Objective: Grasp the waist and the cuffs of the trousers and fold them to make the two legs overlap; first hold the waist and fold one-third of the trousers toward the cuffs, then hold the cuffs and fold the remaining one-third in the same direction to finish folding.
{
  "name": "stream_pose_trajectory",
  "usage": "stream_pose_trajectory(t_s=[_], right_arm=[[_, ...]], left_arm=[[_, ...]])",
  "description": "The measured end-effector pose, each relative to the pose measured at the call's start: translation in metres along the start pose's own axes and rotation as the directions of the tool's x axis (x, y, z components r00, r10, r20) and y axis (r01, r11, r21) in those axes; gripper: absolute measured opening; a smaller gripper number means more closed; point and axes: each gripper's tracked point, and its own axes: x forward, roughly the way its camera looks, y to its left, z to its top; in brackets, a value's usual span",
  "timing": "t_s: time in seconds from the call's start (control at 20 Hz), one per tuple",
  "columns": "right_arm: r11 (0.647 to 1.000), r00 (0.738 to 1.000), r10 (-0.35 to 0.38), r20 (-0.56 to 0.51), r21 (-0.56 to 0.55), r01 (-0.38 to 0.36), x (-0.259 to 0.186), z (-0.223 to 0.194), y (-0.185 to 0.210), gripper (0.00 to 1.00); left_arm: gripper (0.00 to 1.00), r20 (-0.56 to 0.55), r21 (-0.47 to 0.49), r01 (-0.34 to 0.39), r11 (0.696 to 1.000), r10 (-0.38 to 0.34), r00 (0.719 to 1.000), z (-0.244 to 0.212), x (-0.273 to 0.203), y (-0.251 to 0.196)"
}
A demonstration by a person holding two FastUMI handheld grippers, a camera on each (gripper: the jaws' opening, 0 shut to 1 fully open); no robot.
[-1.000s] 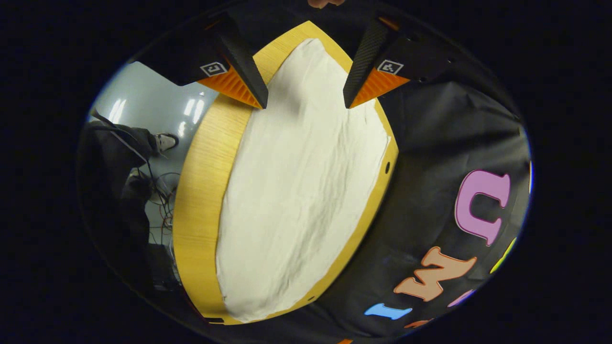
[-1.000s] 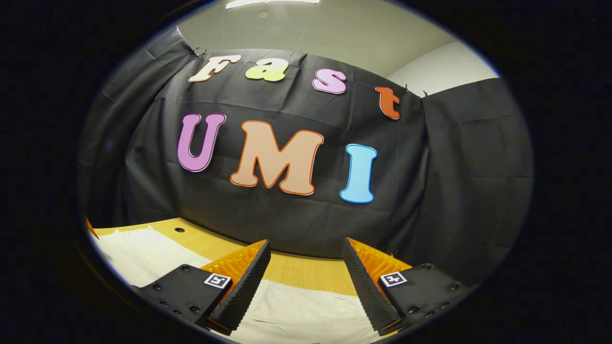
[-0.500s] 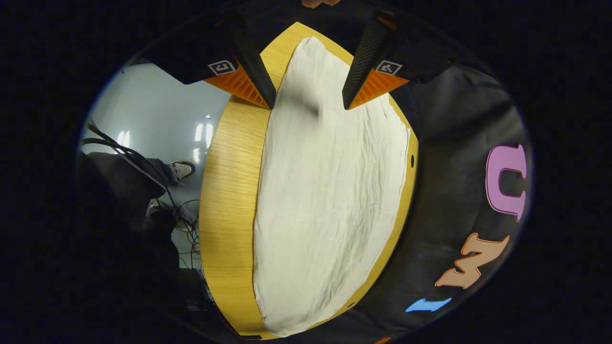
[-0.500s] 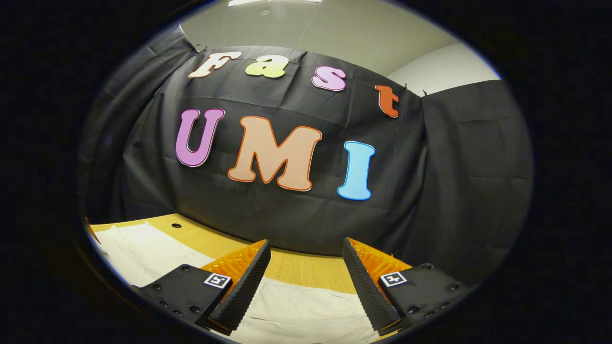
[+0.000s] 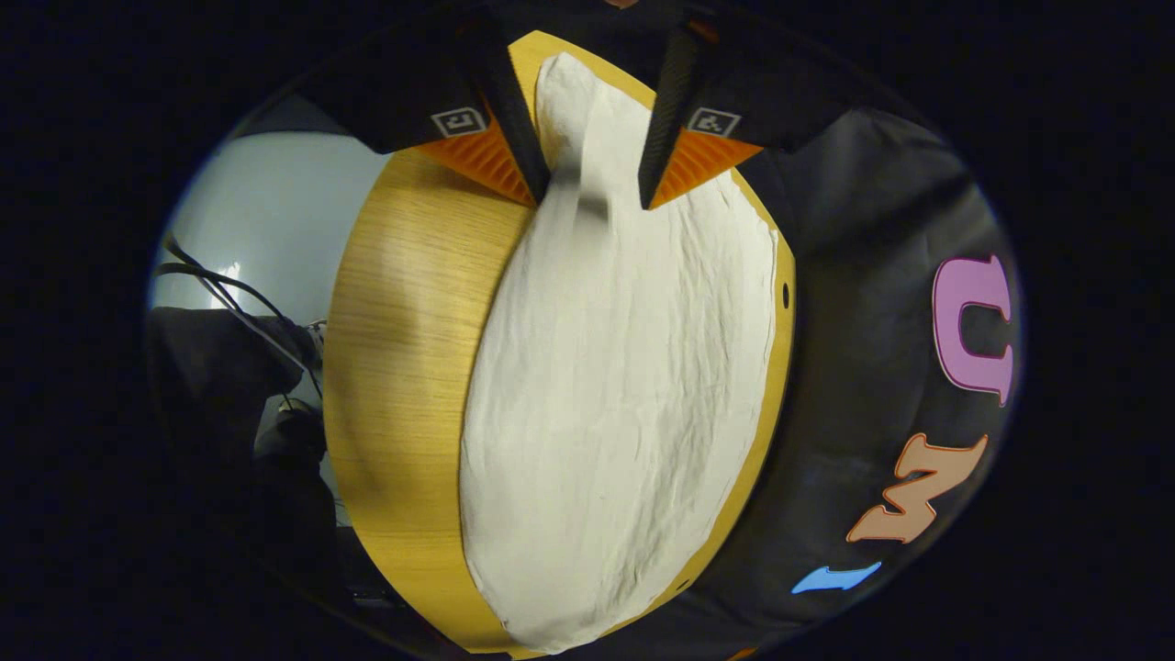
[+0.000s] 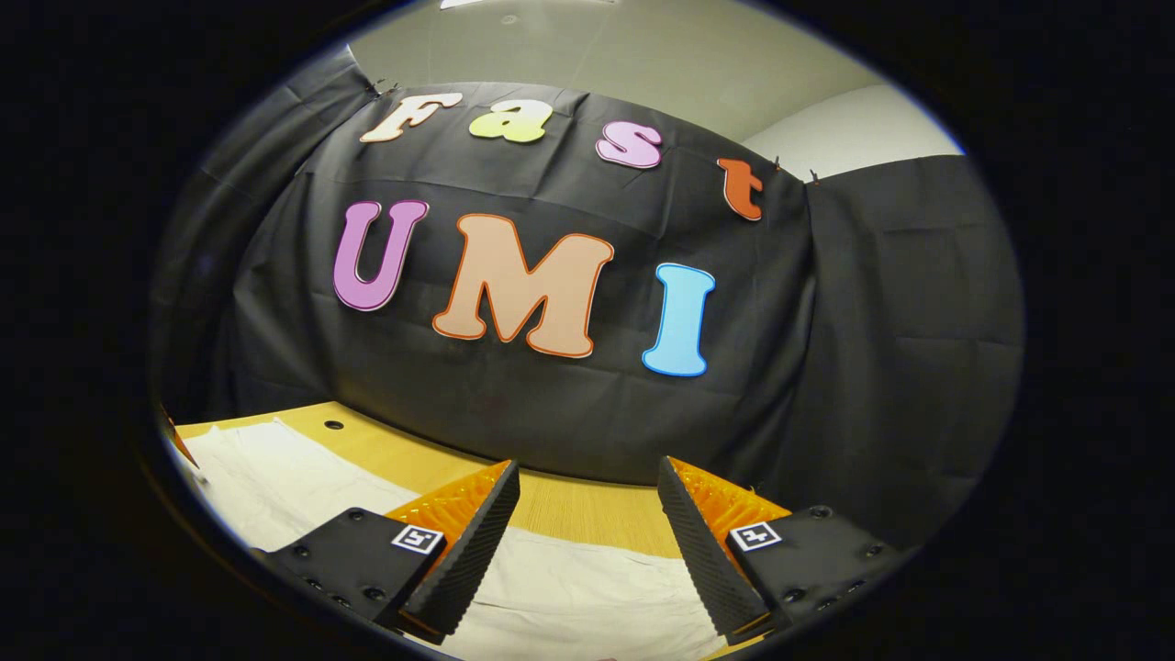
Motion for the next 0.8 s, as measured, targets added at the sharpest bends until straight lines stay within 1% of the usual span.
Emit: stream_pose_trajectory(t_s=[0.05,0.1,0.15,0.2,0.25,0.3,0.4,0.55,0.65,0.8], right_arm=[[1.000,1.000,-0.003,0.000,-0.008,0.003,0.000,0.001,-0.002,0.97],[1.000,1.000,-0.008,0.002,-0.015,0.008,-0.002,0.001,-0.006,0.97],[1.000,1.000,-0.010,0.002,-0.021,0.010,-0.002,0.002,-0.008,0.98],[1.000,1.000,-0.009,-0.001,-0.029,0.009,-0.003,0.000,-0.010,0.97],[0.999,1.000,-0.006,-0.007,-0.043,0.006,-0.005,-0.003,-0.012,0.97],[0.998,1.000,-0.002,-0.012,-0.058,0.001,-0.009,-0.006,-0.015,0.97],[0.995,1.000,0.002,-0.021,-0.096,-0.004,-0.013,-0.011,-0.022,0.97],[0.985,0.998,0.015,-0.054,-0.169,-0.023,-0.021,-0.025,-0.032,0.97],[0.974,0.997,0.020,-0.078,-0.225,-0.038,-0.029,-0.037,-0.041,0.97],[0.946,0.991,0.036,-0.127,-0.316,-0.075,-0.043,-0.060,-0.050,0.97]], left_arm=[[0.54,-0.005,0.013,-0.001,1.000,0.001,1.000,-0.002,0.001,-0.002],[0.41,-0.006,0.023,0.003,1.000,-0.003,1.000,0.000,0.001,-0.004],[0.37,-0.012,0.021,0.010,1.000,-0.010,1.000,-0.001,0.001,-0.007],[0.25,-0.014,0.011,0.019,1.000,-0.019,1.000,-0.001,0.001,-0.011],[0.18,-0.016,-0.001,0.023,1.000,-0.023,1.000,-0.002,0.001,-0.014],[0.05,-0.017,0.000,0.015,1.000,-0.015,1.000,-0.001,0.000,-0.014],[0.03,-0.017,0.008,0.000,1.000,0.000,1.000,0.000,0.000,-0.014],[0.00,-0.021,-0.009,-0.012,1.000,0.012,1.000,0.000,0.000,-0.015],[0.00,-0.023,-0.030,-0.018,0.999,0.018,1.000,0.000,0.000,-0.015],[0.00,-0.024,-0.022,-0.031,0.999,0.030,0.999,0.000,0.000,-0.015]])
